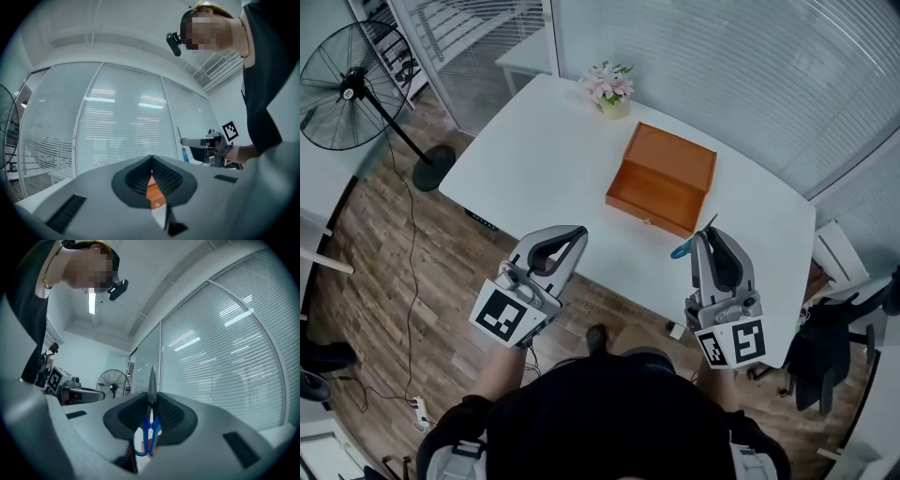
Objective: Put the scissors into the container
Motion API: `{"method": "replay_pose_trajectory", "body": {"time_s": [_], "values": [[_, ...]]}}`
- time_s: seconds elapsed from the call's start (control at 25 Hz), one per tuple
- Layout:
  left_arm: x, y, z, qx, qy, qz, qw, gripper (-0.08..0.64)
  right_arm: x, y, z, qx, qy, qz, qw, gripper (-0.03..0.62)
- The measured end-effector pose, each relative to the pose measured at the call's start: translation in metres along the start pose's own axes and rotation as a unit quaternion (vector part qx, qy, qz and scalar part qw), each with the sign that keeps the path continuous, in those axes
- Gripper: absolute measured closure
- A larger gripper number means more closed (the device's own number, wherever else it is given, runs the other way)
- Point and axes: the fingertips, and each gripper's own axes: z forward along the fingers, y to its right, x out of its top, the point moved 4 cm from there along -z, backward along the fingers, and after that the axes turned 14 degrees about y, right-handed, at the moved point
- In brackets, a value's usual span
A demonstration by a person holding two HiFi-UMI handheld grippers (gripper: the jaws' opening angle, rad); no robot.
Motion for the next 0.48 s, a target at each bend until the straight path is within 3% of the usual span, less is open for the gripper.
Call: {"method": "replay_pose_trajectory", "body": {"time_s": [0.48], "values": [[-0.01,-0.024,0.03,0.017,0.001,0.007,0.9998,0.546,-0.017,0.028,0.037,0.027,0.0,-0.001,1.0,0.526]]}}
